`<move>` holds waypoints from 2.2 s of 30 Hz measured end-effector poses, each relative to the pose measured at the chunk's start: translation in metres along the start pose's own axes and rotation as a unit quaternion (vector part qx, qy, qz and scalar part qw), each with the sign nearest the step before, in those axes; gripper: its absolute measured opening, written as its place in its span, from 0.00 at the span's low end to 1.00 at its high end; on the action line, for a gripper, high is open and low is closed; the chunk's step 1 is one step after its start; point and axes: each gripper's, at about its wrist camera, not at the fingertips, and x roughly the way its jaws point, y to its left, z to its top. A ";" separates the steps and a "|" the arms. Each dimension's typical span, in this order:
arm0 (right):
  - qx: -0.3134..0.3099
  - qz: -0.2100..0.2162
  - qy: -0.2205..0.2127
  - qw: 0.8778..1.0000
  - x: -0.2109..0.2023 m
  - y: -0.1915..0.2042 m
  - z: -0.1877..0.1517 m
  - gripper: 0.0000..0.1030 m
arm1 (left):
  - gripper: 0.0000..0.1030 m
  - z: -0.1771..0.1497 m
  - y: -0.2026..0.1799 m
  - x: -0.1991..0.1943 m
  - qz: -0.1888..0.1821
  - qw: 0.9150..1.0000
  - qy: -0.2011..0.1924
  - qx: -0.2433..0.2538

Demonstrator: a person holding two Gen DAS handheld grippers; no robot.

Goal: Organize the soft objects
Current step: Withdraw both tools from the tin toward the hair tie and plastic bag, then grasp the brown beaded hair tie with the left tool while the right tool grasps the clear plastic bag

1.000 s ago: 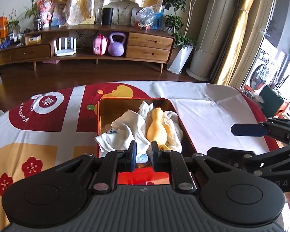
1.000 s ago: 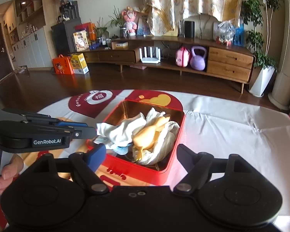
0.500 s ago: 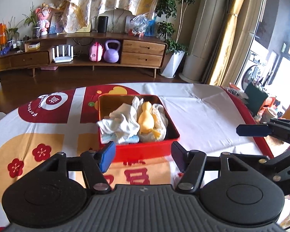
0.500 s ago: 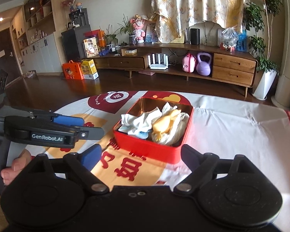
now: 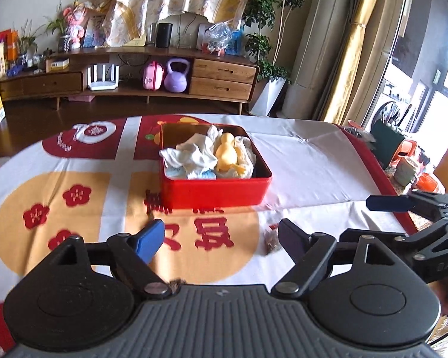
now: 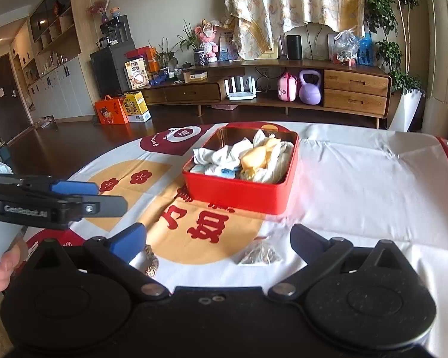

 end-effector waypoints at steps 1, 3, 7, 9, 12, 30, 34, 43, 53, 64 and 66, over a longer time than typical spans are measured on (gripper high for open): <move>0.003 -0.001 0.001 1.000 0.001 0.000 -0.003 1.00 | 0.84 -0.004 0.001 -0.001 -0.001 1.000 0.001 -0.004; 0.005 0.002 0.004 1.000 0.002 0.000 -0.009 1.00 | 0.85 -0.011 0.003 -0.003 0.001 1.000 0.002 -0.010; -0.003 -0.003 0.012 1.000 0.007 0.002 -0.017 1.00 | 0.88 -0.026 0.006 -0.005 0.007 1.000 0.004 -0.017; -0.004 -0.006 0.016 1.000 0.011 0.001 -0.020 1.00 | 0.94 -0.034 0.007 -0.005 0.005 1.000 0.002 -0.019; -0.003 -0.009 0.021 1.000 0.018 -0.002 -0.024 1.00 | 0.98 -0.042 0.007 -0.003 0.000 1.000 0.001 -0.016; -0.003 -0.023 0.087 0.996 0.087 -0.020 -0.034 0.99 | 1.00 -0.081 0.012 0.048 0.058 0.994 0.089 0.029; -0.001 -0.027 0.101 0.994 0.102 -0.023 -0.033 0.97 | 1.00 -0.087 0.017 0.056 0.067 0.993 0.094 0.027; -0.011 -0.041 0.120 0.992 0.126 -0.025 -0.032 0.78 | 0.99 -0.096 0.012 0.070 0.102 0.989 0.086 0.069; -0.021 -0.054 0.116 0.992 0.131 -0.026 -0.032 0.51 | 0.70 -0.094 0.009 0.073 0.095 0.989 0.074 0.081; -0.013 -0.043 0.108 0.993 0.126 -0.025 -0.033 0.23 | 0.32 -0.088 0.017 0.072 0.111 0.990 0.068 0.053; -0.011 -0.041 0.106 0.993 0.125 -0.024 -0.033 0.18 | 0.31 -0.086 0.021 0.072 0.110 0.991 0.067 0.044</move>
